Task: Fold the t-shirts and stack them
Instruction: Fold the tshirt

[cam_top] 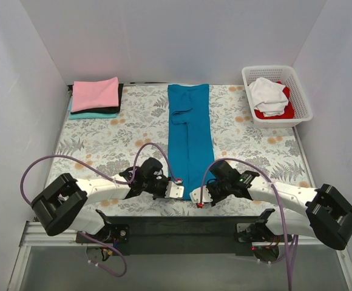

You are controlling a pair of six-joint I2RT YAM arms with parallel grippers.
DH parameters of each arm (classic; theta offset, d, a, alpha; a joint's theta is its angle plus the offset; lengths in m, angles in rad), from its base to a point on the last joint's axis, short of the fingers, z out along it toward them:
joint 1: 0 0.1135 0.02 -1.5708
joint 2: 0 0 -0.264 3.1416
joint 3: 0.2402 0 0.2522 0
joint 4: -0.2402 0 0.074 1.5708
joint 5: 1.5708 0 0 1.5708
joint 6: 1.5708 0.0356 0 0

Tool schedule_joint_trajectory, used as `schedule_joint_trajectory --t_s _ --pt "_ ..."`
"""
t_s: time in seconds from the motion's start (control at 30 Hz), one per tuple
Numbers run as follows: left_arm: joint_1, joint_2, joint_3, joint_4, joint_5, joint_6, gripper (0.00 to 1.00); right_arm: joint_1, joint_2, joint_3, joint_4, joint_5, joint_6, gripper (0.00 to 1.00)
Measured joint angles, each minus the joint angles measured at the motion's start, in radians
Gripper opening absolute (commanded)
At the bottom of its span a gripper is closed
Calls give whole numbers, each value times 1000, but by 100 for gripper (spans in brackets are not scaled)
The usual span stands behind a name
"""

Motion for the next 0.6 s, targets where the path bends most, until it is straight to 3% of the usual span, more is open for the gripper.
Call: schedule_joint_trajectory --t_s 0.2,0.33,0.47,0.6 --pt "-98 -88 2 -105 9 -4 0 138 -98 3 -86 24 65 1" --pt "-126 -201 4 -167 28 -47 0 160 -161 15 -124 19 85 1" --pt "-91 -245 45 -208 39 -89 0 151 -164 69 -145 26 86 1" --pt "28 -203 151 -241 87 -105 0 83 -145 129 -144 23 67 1"
